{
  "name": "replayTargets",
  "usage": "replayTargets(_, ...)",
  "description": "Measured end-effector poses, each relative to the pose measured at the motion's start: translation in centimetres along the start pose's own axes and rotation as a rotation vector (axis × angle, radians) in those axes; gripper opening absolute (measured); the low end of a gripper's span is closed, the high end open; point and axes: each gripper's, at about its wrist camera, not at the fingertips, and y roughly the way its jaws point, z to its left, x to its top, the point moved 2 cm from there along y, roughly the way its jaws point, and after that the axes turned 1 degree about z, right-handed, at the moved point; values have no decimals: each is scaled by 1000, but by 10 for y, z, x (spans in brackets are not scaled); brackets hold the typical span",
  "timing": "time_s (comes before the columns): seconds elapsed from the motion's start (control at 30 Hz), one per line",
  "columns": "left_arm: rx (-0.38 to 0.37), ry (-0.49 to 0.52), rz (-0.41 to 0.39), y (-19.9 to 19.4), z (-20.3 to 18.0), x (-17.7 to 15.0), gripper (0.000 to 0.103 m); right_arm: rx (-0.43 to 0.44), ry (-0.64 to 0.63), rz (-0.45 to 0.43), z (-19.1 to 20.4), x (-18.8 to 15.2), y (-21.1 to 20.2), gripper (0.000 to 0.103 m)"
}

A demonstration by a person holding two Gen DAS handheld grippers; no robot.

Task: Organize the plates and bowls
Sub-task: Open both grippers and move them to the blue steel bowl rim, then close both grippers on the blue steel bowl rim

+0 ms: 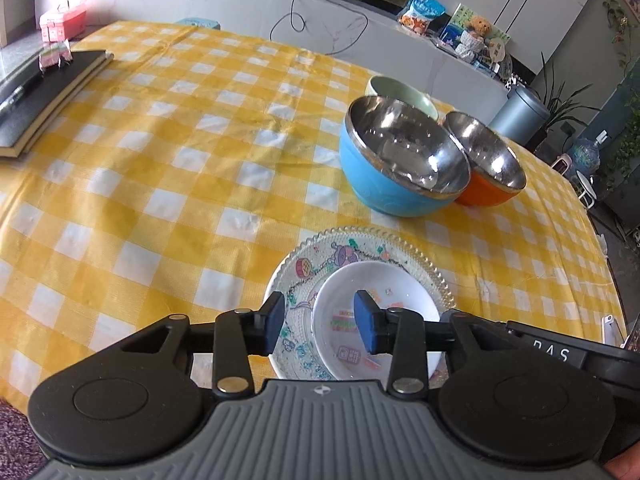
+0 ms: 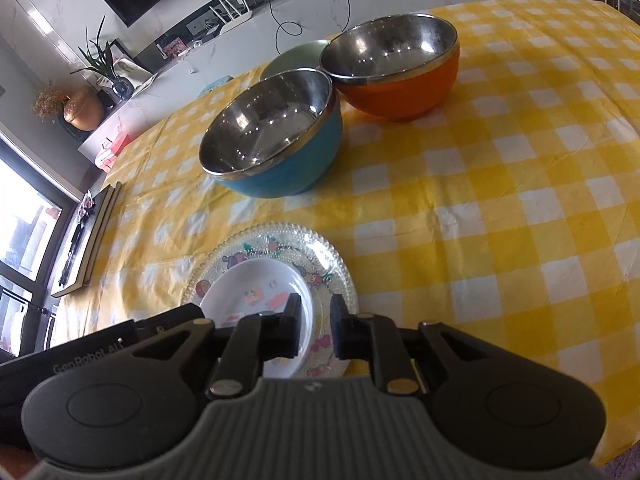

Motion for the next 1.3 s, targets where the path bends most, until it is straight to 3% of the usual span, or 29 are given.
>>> replayTargets(0.43, -2, 74, -187, -38, -26, 5, 51, -51, -60, -164, 2, 5, -40, 25)
replayTargets(0.67, 5, 97, -220, -34, -38, 16, 51, -65, -33, -207, -7, 14, -49, 25)
replayTargets(0.9, -42, 38, -224, -23, -35, 43, 51, -70, 11, -226, -11, 31, -44, 29)
replayTargets(1.0, -35, 25, -228, -15, -34, 54, 58, -68, 29, -229, -11, 41, -39, 35)
replayTargets(1.3, 8, -21, -208, 27, -26, 85, 59, -50, 109, -203, -4, 76, -7, 37)
